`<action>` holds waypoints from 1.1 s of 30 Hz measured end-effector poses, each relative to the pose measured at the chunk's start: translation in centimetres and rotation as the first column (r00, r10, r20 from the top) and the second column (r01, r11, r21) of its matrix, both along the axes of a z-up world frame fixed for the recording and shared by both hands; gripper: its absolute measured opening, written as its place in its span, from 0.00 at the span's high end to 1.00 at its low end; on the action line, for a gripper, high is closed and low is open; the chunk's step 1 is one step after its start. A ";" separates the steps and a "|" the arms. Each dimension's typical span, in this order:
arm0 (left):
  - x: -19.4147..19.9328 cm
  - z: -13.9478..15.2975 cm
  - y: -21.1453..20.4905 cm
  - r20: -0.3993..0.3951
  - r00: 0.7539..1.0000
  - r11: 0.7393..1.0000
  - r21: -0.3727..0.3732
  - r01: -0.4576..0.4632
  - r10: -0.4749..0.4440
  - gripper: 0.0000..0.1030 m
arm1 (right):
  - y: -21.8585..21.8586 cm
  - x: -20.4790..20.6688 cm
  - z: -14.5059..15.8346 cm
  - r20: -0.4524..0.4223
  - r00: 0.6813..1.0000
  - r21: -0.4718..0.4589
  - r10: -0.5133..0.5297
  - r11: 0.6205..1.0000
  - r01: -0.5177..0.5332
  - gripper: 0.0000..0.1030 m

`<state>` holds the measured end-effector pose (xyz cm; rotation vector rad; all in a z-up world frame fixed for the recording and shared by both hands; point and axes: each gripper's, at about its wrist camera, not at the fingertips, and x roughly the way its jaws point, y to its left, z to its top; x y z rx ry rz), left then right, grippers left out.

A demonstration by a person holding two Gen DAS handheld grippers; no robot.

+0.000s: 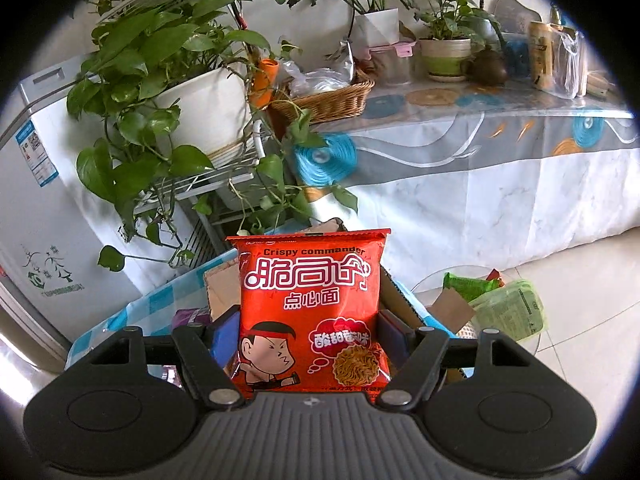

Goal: Organize snacks
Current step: 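Open left gripper over the box while right gripper releases the red bag inside, then withdraw both tools from the box toward the table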

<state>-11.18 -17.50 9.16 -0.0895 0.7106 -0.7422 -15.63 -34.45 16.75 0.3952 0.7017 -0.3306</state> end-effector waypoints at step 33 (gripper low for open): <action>2.4 0.5 5.5 -0.001 0.991 0.990 0.058 -0.131 0.131 0.15 | 2.5 2.4 -0.7 0.000 0.998 0.050 0.070 0.996 -0.070 0.15</action>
